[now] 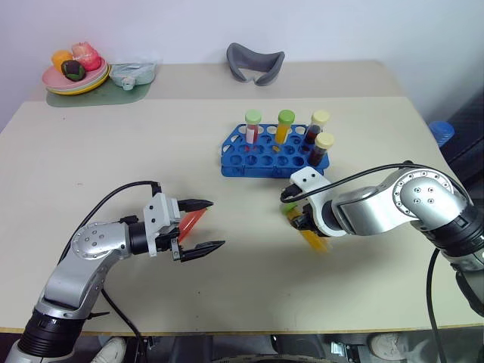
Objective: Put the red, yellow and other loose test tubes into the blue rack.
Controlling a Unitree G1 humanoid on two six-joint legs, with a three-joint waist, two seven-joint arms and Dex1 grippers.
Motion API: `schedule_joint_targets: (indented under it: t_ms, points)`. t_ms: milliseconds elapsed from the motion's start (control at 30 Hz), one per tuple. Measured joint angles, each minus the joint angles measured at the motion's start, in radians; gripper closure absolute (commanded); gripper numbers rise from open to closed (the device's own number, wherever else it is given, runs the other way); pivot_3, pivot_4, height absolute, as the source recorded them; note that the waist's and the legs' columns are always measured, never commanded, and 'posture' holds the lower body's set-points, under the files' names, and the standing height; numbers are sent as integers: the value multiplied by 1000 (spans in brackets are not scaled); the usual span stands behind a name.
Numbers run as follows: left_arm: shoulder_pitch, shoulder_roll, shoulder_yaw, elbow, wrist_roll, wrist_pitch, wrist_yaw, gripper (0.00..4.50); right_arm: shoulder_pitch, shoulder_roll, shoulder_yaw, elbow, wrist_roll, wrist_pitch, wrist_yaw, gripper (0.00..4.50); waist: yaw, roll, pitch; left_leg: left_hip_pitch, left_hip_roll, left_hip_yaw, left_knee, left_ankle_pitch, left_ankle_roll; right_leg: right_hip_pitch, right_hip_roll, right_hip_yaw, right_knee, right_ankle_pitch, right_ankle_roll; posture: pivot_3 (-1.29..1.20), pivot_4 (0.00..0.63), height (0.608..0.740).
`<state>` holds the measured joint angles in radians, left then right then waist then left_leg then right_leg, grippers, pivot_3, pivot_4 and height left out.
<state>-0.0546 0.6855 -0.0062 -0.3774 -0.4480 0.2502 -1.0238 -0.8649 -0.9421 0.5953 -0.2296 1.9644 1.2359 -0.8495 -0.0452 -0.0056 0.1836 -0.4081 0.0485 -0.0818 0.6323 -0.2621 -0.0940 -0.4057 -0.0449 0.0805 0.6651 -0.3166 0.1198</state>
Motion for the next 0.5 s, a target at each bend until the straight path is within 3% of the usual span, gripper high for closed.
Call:
schedule_joint_targets:
  t_ms: [133,233,300,400,500]
  points:
    - [3,-2,1,0,-1,0,4,0,-58,17,-66,-42,-9,-56,-15,3707,1,0,0,0,0,0,0,0,0,0,0,0,0,0,0,0,150,740]
    - [26,-32,10,0,0,-4,30,0,0,114,-273,-147,-175,-242,97,3707,2,0,0,0,0,0,-1,0,0,0,0,0,-1,0,0,0,150,740]
    - [44,-57,23,2,-1,-6,53,0,50,146,-341,-212,-319,-320,202,3707,6,0,0,0,0,0,-1,0,0,0,0,-1,-1,0,0,0,150,740]
    - [48,-104,35,14,-8,-9,98,0,137,160,-347,-293,-624,-435,397,3707,9,0,0,0,0,0,-1,0,0,0,-1,-1,-2,0,0,0,150,740]
    - [-8,-186,41,70,-4,-27,166,0,248,293,-315,-223,-1003,-666,484,3707,5,-1,-1,1,0,0,0,0,0,1,0,-1,0,0,0,0,150,740]
